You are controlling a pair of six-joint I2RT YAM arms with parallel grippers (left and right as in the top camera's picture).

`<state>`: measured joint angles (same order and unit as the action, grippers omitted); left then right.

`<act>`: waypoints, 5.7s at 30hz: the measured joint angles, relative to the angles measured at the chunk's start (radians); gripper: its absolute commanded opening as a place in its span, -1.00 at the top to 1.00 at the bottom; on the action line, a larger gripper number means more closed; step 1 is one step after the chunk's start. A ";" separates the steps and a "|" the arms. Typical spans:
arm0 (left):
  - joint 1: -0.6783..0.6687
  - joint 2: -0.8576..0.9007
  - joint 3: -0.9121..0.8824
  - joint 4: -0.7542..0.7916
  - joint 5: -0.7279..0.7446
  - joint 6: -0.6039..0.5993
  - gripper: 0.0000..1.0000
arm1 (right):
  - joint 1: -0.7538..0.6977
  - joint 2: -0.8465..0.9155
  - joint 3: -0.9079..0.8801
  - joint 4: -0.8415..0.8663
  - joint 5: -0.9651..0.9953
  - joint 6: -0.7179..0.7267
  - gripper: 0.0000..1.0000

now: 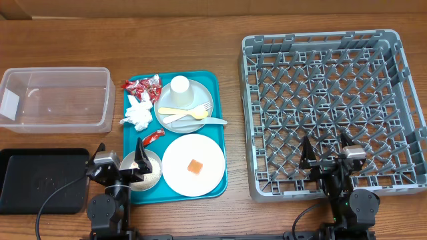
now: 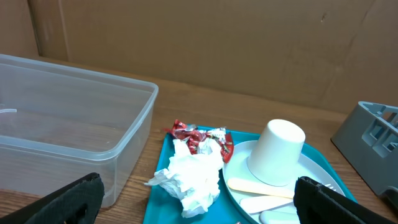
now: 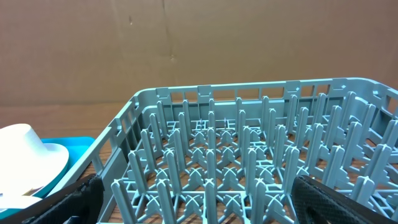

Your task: Sort waste into correct bins and load items into the dishwasher rack

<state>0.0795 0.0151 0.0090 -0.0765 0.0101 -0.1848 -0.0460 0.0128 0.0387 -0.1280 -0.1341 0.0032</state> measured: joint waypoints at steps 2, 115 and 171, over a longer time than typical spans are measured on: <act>0.000 0.000 0.000 0.000 0.000 0.000 -0.99 | 0.000 0.000 0.000 0.000 0.000 0.000 -1.00; -0.038 0.886 1.164 -1.288 0.243 -0.144 -1.00 | 0.000 0.000 0.000 0.001 0.000 0.000 -1.00; -0.339 1.566 0.877 -0.951 0.015 -0.380 0.40 | 0.000 0.000 0.000 0.001 0.000 0.000 -1.00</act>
<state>-0.2592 1.5806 0.8856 -1.0271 0.0250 -0.5648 -0.0460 0.0128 0.0387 -0.1268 -0.1341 0.0029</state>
